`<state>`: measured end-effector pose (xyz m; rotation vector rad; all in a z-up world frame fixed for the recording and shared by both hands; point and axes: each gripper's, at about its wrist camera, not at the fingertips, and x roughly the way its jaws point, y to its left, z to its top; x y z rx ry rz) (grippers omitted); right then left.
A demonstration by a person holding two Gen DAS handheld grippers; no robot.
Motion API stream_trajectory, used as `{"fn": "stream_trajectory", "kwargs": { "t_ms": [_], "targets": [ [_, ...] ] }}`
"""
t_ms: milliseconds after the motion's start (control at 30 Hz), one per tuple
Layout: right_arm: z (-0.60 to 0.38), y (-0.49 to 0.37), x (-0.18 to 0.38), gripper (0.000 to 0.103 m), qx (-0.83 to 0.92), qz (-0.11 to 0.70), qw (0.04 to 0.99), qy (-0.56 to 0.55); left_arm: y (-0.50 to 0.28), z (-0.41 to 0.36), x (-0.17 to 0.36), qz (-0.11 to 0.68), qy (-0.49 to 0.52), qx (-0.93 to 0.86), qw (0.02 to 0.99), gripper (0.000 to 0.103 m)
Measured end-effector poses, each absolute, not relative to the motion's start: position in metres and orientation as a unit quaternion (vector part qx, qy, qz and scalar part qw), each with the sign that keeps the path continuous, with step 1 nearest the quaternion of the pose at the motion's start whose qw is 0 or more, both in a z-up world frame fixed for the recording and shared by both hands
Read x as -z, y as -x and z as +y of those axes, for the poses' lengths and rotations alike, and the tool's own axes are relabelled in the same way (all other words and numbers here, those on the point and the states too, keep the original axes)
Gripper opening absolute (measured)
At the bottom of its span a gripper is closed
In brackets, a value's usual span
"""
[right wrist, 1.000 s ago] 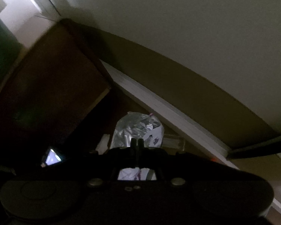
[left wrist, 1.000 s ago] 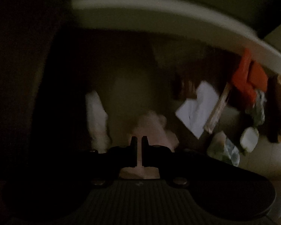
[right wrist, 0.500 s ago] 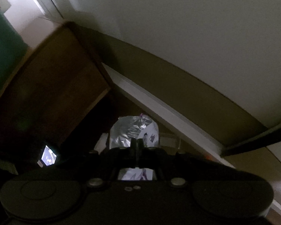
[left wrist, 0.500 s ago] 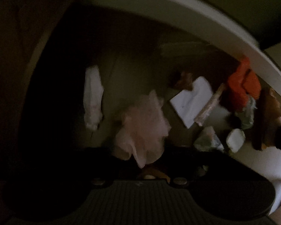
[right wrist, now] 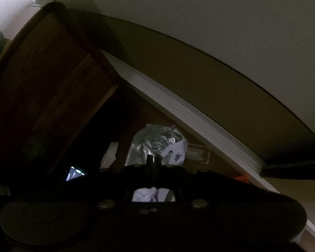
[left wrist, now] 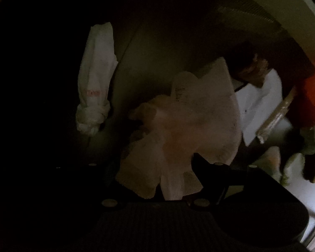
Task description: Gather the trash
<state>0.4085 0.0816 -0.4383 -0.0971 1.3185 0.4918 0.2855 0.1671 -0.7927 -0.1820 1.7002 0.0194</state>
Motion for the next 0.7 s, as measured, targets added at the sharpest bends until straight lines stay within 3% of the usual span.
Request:
{"fn": "stream_trajectory", "kwargs": {
  "t_ms": [67, 100, 133, 233, 467, 700],
  "targets": [
    [0.081, -0.409, 0.441, 0.000, -0.227, 0.607, 0.760, 0.044, -0.284, 0.165, 0.797, 0.749, 0.072, -0.008, 0.659, 0.062],
    [0.081, -0.407, 0.440, 0.000, -0.227, 0.607, 0.760, 0.044, -0.283, 0.163, 0.798, 0.749, 0.069, -0.008, 0.659, 0.037],
    [0.080, -0.406, 0.441, 0.000, -0.226, 0.607, 0.761, 0.044, -0.283, 0.162, 0.798, 0.751, 0.069, -0.009, 0.657, 0.020],
    [0.078, -0.401, 0.436, 0.000, -0.226, 0.606, 0.762, 0.042, -0.281, 0.159, 0.789, 0.738, 0.070, -0.007, 0.671, 0.012],
    [0.074, -0.385, 0.409, 0.000, -0.226, 0.594, 0.771, 0.037, -0.287, 0.156, 0.739, 0.702, 0.055, -0.004, 0.710, 0.008],
    [0.077, -0.357, 0.346, 0.000, -0.247, 0.553, 0.794, 0.044, -0.294, 0.160, 0.620, 0.620, 0.037, -0.001, 0.784, 0.008]
  ]
}}
